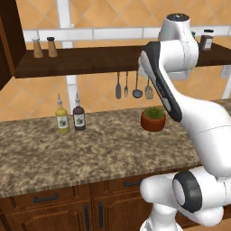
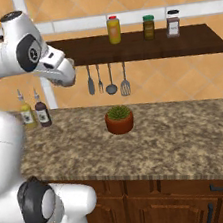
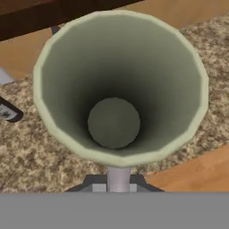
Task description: Gather all objects into one cabinet and sort the glasses and bowls to opposite sides.
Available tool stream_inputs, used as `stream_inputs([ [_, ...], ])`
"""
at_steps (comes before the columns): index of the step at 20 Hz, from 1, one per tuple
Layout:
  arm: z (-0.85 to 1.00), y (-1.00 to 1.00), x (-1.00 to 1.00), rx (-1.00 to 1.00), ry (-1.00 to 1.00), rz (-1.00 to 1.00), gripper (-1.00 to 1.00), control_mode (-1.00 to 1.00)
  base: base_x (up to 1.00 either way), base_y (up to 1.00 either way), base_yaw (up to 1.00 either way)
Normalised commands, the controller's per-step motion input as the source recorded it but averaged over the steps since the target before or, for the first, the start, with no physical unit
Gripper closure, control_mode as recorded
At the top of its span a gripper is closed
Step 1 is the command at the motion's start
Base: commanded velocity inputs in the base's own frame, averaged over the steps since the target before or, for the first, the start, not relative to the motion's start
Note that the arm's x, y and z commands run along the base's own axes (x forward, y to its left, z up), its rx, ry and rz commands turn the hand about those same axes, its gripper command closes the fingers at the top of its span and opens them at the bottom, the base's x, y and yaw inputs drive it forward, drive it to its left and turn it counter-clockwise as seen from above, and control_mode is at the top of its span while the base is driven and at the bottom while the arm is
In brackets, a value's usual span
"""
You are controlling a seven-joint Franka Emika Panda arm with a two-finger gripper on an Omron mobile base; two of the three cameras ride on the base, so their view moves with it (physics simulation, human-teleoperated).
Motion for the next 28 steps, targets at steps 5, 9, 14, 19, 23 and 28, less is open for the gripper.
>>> stream_inputs([
  [5, -1.0, 0.42, -1.0, -0.05, -0.34, 0.0, 1.0, -1.0, 0.0, 0.0, 0.0],
  [9, -0.22, 0.2, -0.51, 0.02, -0.17, 0.0, 1.0, -1.0, 0.0, 0.0, 0.0],
  [14, 0.48, 0.0, 0.23, 0.1, 0.03, 0.0, 1.0, -1.0, 0.0, 0.0, 0.0],
  [19, 0.08, 0.0, 0.07, 0.0, 0.02, 0.0, 1.0, -1.0, 0.0, 0.0, 0.0],
  [23, 0.0, 0.0, 0.0, 0.0, 0.0, 0.0, 1.0, -1.0, 0.0, 0.0, 0.0],
  [28, 0.0, 0.0, 0.0, 0.0, 0.0, 0.0, 1.0, -1.0, 0.0, 0.0, 0.0],
])
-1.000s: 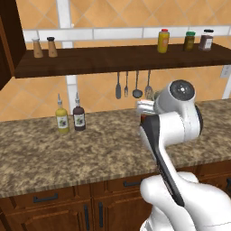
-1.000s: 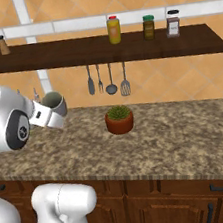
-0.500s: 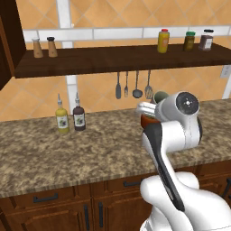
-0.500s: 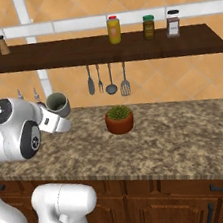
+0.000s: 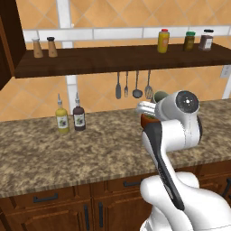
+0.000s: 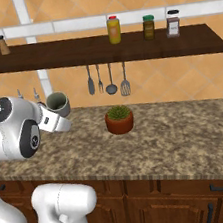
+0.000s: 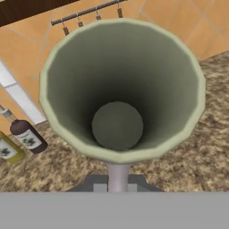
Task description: Gather all objects into one cabinet and sort the glasses and bowls to opposite sides.
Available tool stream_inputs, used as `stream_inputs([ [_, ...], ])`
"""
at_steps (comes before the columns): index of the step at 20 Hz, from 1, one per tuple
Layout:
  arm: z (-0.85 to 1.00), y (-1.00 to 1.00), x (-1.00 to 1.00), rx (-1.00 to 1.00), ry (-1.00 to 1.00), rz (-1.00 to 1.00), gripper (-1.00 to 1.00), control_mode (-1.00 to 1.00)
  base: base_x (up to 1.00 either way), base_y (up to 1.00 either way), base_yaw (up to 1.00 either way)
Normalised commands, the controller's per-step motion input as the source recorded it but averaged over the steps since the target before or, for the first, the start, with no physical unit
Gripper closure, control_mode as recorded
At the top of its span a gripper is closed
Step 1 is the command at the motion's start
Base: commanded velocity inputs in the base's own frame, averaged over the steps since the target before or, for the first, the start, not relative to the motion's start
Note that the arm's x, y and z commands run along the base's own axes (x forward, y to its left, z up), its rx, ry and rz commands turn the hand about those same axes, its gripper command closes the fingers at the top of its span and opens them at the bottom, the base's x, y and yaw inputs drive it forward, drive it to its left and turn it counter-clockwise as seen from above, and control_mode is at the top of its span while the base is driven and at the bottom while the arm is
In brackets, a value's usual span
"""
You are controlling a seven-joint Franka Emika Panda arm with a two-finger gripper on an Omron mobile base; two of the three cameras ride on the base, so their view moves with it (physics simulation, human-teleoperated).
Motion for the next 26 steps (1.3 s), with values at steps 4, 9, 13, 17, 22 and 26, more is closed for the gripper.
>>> stream_inputs([
  [4, 0.0, 0.0, 0.0, 0.0, 0.0, 0.0, 1.0, -1.0, 0.0, 0.0, 0.0],
  [9, 0.0, 0.0, 0.0, 0.0, 0.01, 0.0, 1.0, -1.0, 0.0, 0.0, 0.0],
  [13, 0.0, 0.0, 0.0, 0.0, 0.02, 0.0, 1.0, -1.0, 0.0, 0.0, 0.0],
  [17, 0.0, 0.0, 0.0, 0.0, 0.0, 0.0, 1.0, 1.0, 0.0, 0.0, 0.0],
  [22, 0.0, 0.0, 0.0, 0.0, 0.0, 0.0, 1.0, 1.0, -0.71, 0.1, 0.0],
  [26, 0.0, 0.0, 0.0, 0.0, 0.0, 0.0, 1.0, 1.0, -1.0, 0.0, 0.02],
])
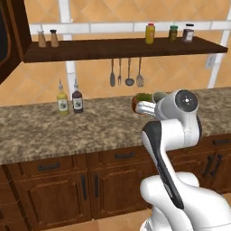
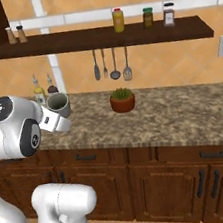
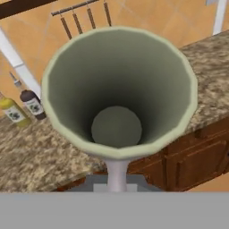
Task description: Gather all objects into one cabinet and sort the glasses and bowls to opposite sides.
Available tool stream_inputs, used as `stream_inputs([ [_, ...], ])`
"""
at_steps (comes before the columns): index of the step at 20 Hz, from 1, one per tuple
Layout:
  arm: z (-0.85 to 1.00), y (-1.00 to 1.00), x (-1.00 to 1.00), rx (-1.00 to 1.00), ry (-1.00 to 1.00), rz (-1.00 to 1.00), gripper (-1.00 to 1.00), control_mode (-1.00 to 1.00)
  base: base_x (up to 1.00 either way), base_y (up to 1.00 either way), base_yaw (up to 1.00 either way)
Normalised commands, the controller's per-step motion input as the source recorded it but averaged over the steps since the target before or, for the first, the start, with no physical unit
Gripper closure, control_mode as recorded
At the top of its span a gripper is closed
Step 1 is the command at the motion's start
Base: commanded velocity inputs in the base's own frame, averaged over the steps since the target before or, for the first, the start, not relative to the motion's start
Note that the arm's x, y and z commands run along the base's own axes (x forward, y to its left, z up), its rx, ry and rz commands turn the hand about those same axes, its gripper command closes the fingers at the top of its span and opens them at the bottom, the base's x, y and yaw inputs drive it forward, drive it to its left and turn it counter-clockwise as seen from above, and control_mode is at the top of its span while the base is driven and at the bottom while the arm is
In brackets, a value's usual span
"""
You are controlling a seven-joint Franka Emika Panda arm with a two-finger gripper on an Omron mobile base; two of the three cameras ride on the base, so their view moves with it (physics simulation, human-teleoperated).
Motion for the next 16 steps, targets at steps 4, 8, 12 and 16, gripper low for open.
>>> stream_inputs([
  [4, 0.0, 0.0, 0.0, 0.0, 0.0, 0.0, 1.0, 1.0, -1.0, 0.0, 0.05],
  [8, 0.0, 0.0, 0.0, 0.0, 0.0, 0.0, 1.0, 1.0, -1.0, 0.04, 0.05],
  [12, 0.0, 0.0, 0.0, 0.0, 0.0, 0.0, 1.0, 1.0, -0.29, 0.05, 0.02],
  [16, 0.0, 0.0, 0.0, 0.0, 0.0, 0.0, 1.0, 1.0, -0.73, 0.91, 0.0],
])
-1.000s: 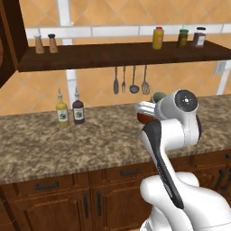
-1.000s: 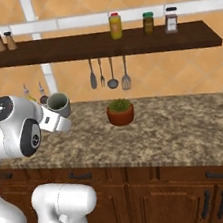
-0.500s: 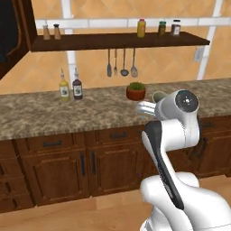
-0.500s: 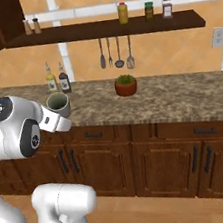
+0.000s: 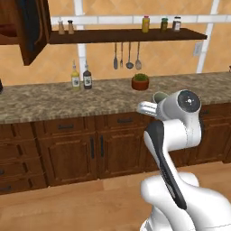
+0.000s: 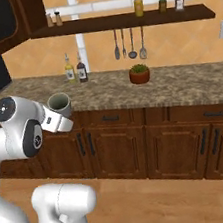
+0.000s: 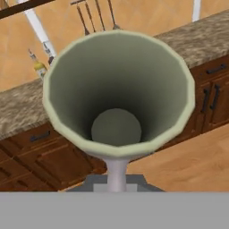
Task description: Gather all objects into one cabinet and sort the glasses and bowls to opposite sides.
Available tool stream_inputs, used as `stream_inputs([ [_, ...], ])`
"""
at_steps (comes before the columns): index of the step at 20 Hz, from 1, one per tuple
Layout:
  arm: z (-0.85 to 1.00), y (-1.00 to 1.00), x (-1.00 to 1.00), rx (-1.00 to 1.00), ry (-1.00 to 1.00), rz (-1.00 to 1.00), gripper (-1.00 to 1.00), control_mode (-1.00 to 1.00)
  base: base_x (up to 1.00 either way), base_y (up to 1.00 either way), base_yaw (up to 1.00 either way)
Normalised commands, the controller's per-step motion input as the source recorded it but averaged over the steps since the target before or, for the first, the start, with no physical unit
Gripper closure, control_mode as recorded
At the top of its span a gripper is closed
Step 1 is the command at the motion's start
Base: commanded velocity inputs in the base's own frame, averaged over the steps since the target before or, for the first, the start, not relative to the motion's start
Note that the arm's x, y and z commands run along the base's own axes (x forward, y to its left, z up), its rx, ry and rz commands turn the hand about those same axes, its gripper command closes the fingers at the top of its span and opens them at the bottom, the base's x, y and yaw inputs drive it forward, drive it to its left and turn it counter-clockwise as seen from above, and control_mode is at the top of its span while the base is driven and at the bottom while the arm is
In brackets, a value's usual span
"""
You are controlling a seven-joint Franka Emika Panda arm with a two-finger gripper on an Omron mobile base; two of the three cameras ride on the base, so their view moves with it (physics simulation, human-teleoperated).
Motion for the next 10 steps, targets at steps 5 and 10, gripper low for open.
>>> stream_inputs([
  [5, 0.0, 0.0, 0.0, 0.0, 0.0, 0.0, 1.0, 1.0, -1.0, 1.0, 0.03],
  [10, 0.0, 0.0, 0.0, 0.0, 0.0, 0.0, 1.0, 1.0, -0.79, 0.9, 0.03],
])
